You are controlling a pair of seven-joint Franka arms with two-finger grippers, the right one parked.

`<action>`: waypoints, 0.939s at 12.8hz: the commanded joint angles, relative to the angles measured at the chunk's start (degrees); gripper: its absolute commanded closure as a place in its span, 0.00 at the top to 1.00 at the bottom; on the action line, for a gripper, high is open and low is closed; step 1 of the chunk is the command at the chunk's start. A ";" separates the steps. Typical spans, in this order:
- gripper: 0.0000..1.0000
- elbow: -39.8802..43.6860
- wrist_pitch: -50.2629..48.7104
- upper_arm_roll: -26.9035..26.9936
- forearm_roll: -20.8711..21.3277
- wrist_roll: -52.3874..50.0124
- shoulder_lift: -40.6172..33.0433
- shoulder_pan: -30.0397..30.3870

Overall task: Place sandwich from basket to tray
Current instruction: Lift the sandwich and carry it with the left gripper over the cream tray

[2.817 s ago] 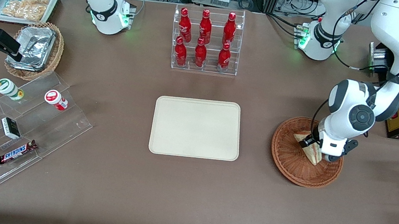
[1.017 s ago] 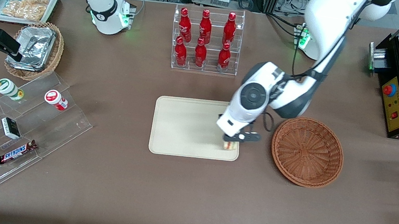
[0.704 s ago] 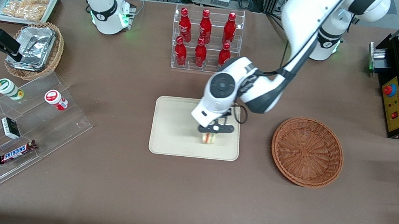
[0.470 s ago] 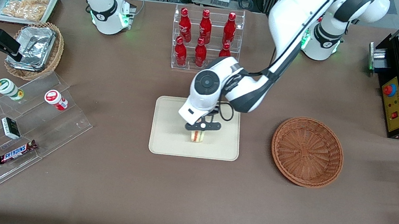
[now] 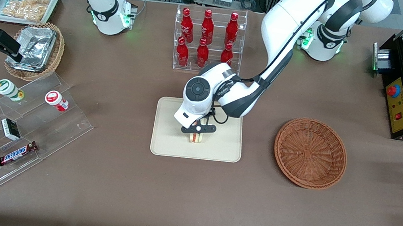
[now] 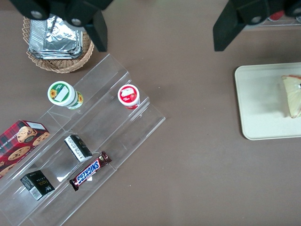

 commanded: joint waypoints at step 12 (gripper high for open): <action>1.00 4.74 -4.75 0.73 0.36 -2.25 -2.05 -0.25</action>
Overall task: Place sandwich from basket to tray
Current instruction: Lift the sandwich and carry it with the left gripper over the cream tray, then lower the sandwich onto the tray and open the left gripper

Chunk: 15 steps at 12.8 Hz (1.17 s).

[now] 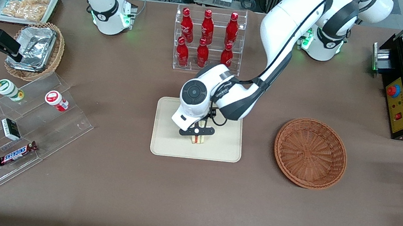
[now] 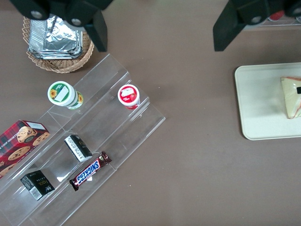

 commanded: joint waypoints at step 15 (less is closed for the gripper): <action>1.00 -17.53 -21.15 16.63 -0.61 12.27 -26.22 3.83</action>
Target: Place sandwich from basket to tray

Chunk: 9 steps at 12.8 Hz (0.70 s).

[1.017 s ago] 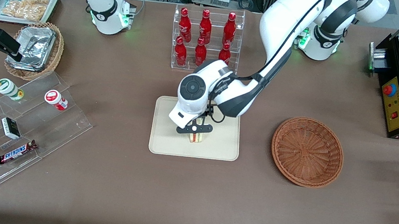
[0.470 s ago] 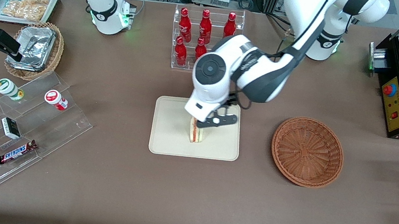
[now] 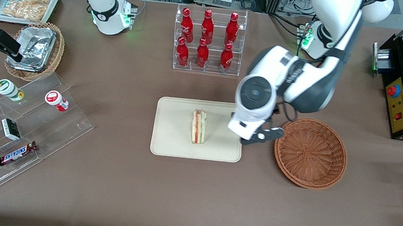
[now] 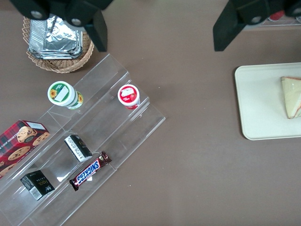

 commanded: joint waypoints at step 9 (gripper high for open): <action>1.00 -14.64 -4.37 -15.11 -0.37 26.58 -19.60 29.92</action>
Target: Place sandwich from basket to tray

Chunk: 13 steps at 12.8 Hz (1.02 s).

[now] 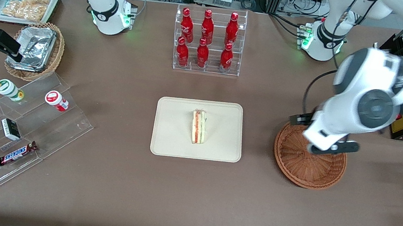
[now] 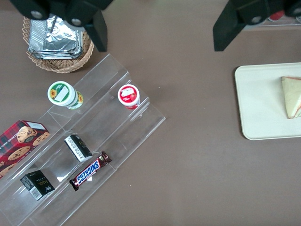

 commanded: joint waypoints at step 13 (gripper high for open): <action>1.00 -2.58 -5.18 -9.17 6.64 22.99 -15.24 21.00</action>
